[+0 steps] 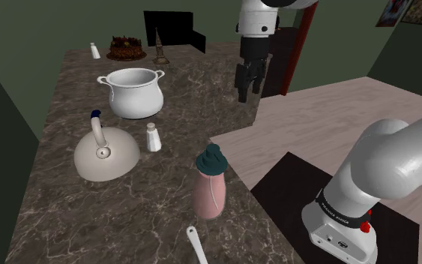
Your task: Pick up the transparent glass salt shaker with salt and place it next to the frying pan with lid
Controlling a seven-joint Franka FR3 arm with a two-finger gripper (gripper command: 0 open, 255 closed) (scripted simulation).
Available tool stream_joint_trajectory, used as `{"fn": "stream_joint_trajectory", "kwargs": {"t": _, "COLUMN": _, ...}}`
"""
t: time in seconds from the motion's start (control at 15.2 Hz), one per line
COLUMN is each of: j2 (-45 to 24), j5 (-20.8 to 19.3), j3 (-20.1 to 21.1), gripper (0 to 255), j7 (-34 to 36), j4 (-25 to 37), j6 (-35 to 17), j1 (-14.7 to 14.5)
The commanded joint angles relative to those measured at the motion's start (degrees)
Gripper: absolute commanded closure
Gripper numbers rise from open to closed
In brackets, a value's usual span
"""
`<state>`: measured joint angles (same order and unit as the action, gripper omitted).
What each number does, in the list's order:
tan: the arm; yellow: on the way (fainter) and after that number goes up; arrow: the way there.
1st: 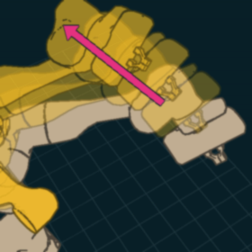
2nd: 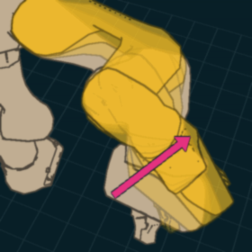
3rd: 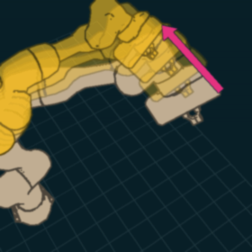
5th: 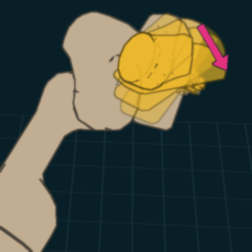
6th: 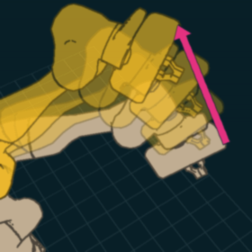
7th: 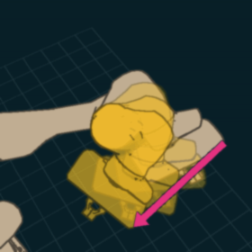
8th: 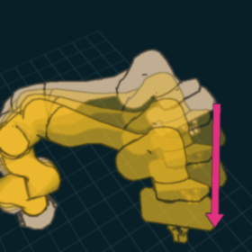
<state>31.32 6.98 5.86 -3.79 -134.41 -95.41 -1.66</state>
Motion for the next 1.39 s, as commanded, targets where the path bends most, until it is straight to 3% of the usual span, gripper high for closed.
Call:
{"fn": "stream_joint_trajectory", "kwargs": {"t": 0.0, "j2": -4.14, "j5": 0.43, "j3": 1.10, "gripper": 0, "j7": 1.10, "j4": 1.66, "j6": -2.70, "j1": -0.26}}
{"fn": "stream_joint_trajectory", "kwargs": {"t": 0.66, "j2": -24.77, "j5": 0.03, "j3": 6.84, "gripper": 0, "j7": 8.89, "j4": 14.56, "j6": -11.29, "j1": -2.25}}
{"fn": "stream_joint_trajectory", "kwargs": {"t": 1.32, "j2": -47.10, "j5": -5.02, "j3": 9.50, "gripper": 0, "j7": 16.97, "j4": 35.12, "j6": -13.31, "j1": -6.04}}
